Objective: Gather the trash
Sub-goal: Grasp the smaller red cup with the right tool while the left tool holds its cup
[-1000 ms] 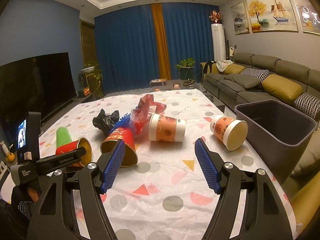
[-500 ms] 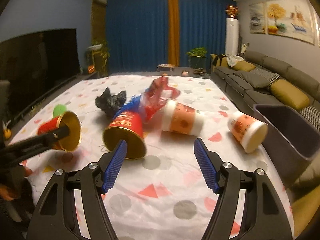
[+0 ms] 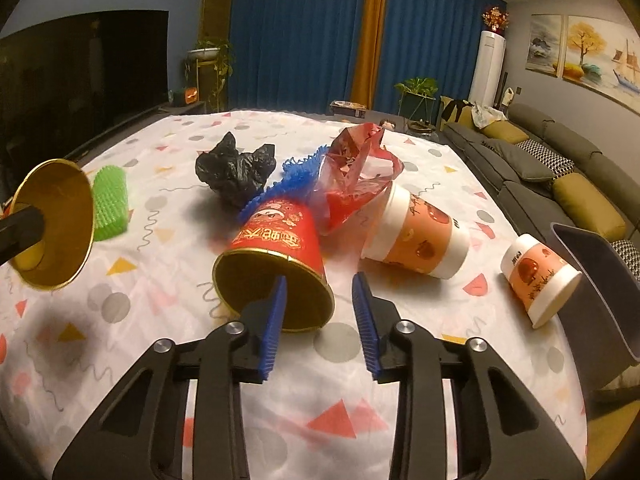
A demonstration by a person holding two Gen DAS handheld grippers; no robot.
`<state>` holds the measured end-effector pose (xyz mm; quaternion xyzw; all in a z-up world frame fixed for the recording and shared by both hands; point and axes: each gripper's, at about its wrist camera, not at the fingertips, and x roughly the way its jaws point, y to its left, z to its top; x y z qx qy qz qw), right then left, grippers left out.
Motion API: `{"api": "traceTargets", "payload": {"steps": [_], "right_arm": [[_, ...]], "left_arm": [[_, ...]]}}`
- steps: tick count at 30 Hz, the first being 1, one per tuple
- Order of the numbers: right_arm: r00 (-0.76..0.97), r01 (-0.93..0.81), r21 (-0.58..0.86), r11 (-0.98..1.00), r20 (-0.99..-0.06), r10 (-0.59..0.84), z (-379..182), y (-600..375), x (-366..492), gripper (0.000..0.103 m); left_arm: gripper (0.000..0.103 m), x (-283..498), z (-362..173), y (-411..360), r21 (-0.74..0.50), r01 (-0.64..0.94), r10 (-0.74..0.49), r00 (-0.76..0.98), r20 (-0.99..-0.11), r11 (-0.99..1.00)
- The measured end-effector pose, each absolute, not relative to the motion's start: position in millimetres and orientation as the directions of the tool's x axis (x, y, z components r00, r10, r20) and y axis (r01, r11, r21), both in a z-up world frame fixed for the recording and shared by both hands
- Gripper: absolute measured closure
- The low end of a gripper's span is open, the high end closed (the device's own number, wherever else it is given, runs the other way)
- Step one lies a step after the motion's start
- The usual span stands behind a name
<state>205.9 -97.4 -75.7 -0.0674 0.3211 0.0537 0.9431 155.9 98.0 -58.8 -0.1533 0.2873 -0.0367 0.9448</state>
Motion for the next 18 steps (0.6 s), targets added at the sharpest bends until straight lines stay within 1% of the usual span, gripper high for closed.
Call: {"api": "traceTargets", "payload": {"steps": [2, 7, 12, 14, 15, 18], "right_arm": [[0.783, -0.143, -0.090, 0.986, -0.619, 0.057, -77.7, -97.3, 210.7, 0.073], [0.776, -0.145, -0.082, 0.986, -0.627, 0.062, -81.6, -95.7, 218.2, 0.076], [0.773, -0.154, -0.075, 0.985, -0.630, 0.073, -82.3, -95.2, 220.8, 0.087], [0.772, -0.159, -0.068, 0.985, -0.630, 0.081, -82.2, -95.9, 220.8, 0.096], [0.772, -0.160, -0.067, 0.985, -0.630, 0.083, -82.0, -96.0, 220.9, 0.099], [0.782, -0.163, -0.067, 0.984, -0.616, 0.088, -79.5, -97.5, 215.8, 0.099]], "left_arm": [[0.020, 155.8, -59.1, 98.3, -0.312, -0.011, -0.165, 0.830, -0.532, 0.950], [0.020, 155.6, -61.5, 99.3, -0.316, -0.003, -0.176, 0.827, -0.534, 0.949], [0.020, 156.1, -63.7, 99.1, -0.319, -0.002, -0.179, 0.824, -0.537, 0.948], [0.020, 156.0, -63.9, 98.9, -0.318, -0.002, -0.179, 0.824, -0.537, 0.948], [0.020, 156.1, -63.9, 98.9, -0.319, -0.003, -0.179, 0.824, -0.538, 0.948], [0.020, 155.9, -63.6, 98.7, -0.319, -0.002, -0.179, 0.824, -0.537, 0.948]]}}
